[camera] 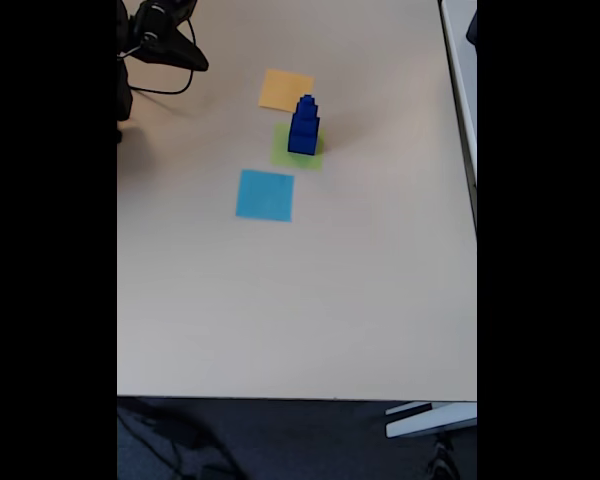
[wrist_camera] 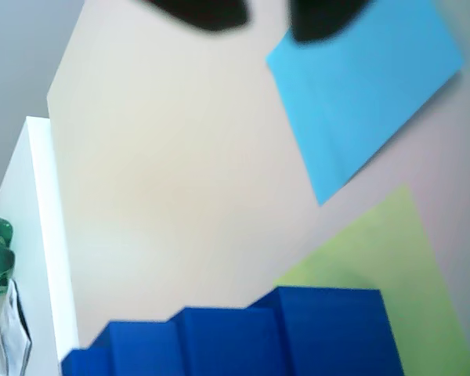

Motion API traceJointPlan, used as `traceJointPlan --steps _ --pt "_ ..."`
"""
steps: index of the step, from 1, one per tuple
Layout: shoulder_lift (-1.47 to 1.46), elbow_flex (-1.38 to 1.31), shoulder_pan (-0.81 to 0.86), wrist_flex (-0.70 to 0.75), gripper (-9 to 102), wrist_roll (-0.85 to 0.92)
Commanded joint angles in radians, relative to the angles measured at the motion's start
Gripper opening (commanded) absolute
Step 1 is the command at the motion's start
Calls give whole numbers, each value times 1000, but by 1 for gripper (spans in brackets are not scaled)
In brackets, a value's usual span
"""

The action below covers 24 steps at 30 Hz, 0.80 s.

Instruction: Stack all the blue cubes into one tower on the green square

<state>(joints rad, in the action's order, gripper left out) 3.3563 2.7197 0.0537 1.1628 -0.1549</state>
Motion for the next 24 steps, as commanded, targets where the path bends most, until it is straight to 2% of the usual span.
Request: traceJointPlan --steps 1,5,10,24 --pt "25 17 -38 21 0 54" --pt "25 46 -78 37 0 0" --pt "25 112 -78 66 0 21" --pt "25 348 -77 23 0 107"
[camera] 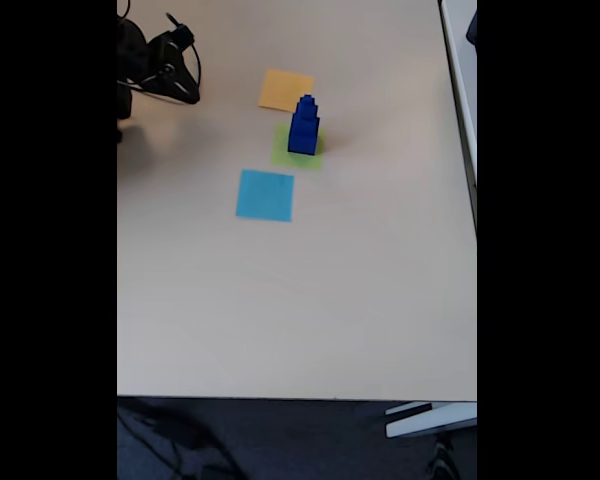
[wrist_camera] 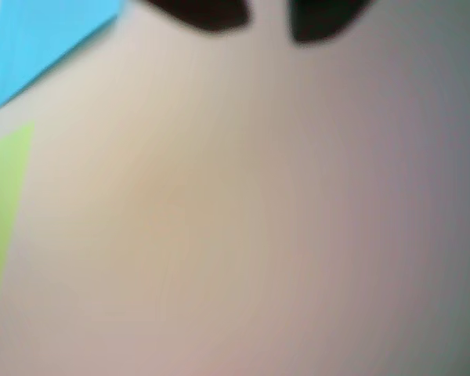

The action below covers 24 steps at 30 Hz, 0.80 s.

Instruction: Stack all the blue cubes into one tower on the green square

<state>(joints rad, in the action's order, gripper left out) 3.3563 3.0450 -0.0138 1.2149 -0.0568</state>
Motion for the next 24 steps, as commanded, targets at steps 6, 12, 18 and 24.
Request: traceJointPlan --steps 6,12,18,24 --pt "25 89 -8 -54 0 110" --pt "26 92 -6 -52 0 126" --pt "26 84 -12 -41 0 147" --pt "26 81 -14 -41 0 147"
